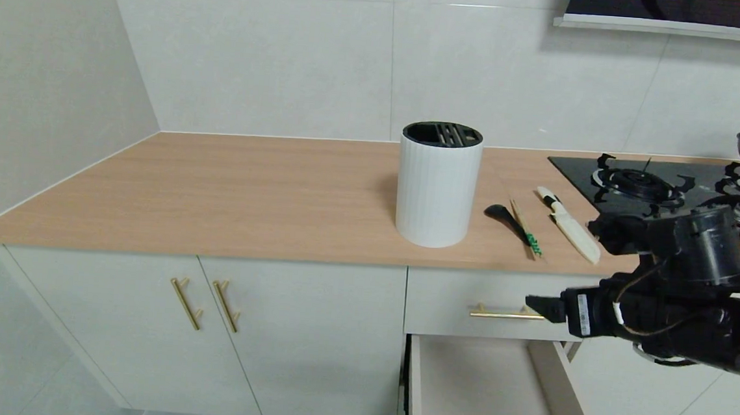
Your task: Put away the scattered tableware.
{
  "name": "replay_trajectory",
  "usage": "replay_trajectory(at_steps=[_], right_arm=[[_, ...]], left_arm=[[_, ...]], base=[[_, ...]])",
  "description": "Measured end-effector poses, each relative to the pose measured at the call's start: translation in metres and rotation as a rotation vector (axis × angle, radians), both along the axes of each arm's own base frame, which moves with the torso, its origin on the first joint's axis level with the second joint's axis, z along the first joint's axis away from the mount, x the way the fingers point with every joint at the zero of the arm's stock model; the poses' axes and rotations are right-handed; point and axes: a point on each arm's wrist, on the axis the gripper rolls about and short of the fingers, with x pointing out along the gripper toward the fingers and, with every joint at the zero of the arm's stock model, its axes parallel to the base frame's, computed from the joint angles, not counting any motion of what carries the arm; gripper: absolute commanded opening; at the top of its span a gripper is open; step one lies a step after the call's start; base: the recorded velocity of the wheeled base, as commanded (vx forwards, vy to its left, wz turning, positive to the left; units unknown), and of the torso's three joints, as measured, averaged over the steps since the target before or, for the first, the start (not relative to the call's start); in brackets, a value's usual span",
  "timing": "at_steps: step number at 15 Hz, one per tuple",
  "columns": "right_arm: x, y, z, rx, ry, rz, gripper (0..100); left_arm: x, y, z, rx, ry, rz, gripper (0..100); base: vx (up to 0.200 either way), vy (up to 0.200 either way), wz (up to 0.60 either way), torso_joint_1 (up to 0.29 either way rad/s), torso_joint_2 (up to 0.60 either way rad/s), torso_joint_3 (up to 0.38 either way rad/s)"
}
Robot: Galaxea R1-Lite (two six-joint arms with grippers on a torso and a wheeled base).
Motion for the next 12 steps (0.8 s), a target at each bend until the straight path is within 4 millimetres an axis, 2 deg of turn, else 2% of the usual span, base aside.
replay_trajectory(at_steps=[3, 5, 6, 10, 12], right_arm=[[0.026, 0.001, 0.023, -0.007, -0.098, -0.012, 100], [0.050, 0.002, 0.041, -0.014, -0.121, -0.037, 100], [0.063, 0.002, 0.043, -0.021, -0.110, -0.051, 100], [0.103, 0.005, 0.017, -0.032, -0.034, -0.099, 100], [0.115, 0.008, 0.003, -0.039, -0.003, -0.111, 100]], left_arm=[[0.000, 0.000, 0.000, 0.000, 0.000, -0.001, 100], [0.000, 0.000, 0.000, 0.000, 0.000, -0.001, 100], [0.000, 0.000, 0.000, 0.000, 0.000, -0.001, 100], [0.000, 0.000, 0.000, 0.000, 0.000, -0.001, 100], [0.000, 0.000, 0.000, 0.000, 0.000, -0.001, 100]], base=[[0.000, 0.000, 0.00, 0.000, 0.00, 0.000], [0.000, 0.000, 0.00, 0.000, 0.00, 0.000], [0.000, 0.000, 0.00, 0.000, 0.00, 0.000], [0.000, 0.000, 0.00, 0.000, 0.00, 0.000], [0.000, 0.000, 0.00, 0.000, 0.00, 0.000]])
